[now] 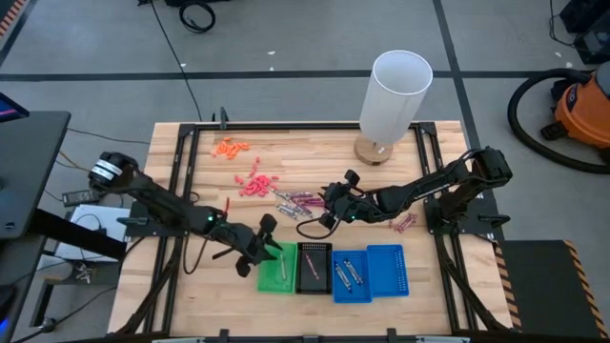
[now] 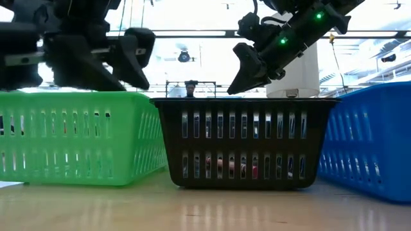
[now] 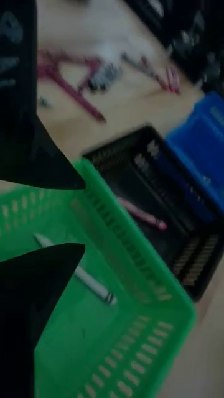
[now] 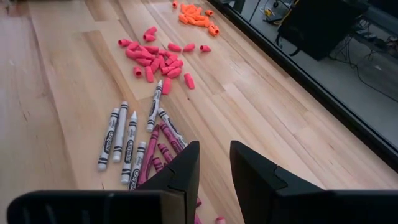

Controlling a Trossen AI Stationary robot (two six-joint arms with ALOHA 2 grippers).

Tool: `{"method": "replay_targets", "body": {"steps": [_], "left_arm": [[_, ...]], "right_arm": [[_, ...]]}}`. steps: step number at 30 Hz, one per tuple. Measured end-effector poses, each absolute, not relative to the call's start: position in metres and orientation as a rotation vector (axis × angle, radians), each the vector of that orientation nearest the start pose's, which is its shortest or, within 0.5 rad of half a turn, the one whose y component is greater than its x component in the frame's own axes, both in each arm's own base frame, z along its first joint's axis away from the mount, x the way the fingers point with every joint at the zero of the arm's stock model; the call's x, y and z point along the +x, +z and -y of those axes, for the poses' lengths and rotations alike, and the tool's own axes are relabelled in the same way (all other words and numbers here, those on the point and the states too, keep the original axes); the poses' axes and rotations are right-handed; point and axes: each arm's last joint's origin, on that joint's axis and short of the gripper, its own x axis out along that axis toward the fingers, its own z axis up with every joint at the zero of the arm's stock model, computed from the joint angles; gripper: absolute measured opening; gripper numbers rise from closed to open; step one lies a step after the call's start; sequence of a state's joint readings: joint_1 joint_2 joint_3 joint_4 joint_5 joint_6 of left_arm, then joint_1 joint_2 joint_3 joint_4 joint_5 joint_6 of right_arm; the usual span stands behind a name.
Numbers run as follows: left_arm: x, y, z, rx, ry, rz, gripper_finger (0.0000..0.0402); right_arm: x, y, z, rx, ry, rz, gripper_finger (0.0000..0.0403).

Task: Sort crayons
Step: Put the white crayon into the green bin

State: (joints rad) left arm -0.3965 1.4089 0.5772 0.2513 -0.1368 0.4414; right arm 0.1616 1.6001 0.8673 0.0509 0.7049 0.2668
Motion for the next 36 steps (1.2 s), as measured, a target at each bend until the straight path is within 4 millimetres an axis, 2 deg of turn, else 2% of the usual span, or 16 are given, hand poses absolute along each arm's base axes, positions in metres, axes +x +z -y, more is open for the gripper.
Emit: {"method": "replay_targets", "body": {"steps": [7,13,36], "left_arm": [[0.236,0.191,0.083,0.570,-0.306,-0.518,0.0162],[0.235,0.198,0.067,0.563,-0.214,-0.533,0.0162],[0.244,0.198,0.017,0.457,-0.004,-0.585,0.0162]], "right_arm": [[0.318,0.191,-0.033,-0.049,-0.608,-0.550,0.0098],[0.318,0.191,-0.033,-0.050,-0.608,-0.550,0.0098],[0.316,0.189,-0.032,-0.069,-0.631,-0.577,0.0098]]}}
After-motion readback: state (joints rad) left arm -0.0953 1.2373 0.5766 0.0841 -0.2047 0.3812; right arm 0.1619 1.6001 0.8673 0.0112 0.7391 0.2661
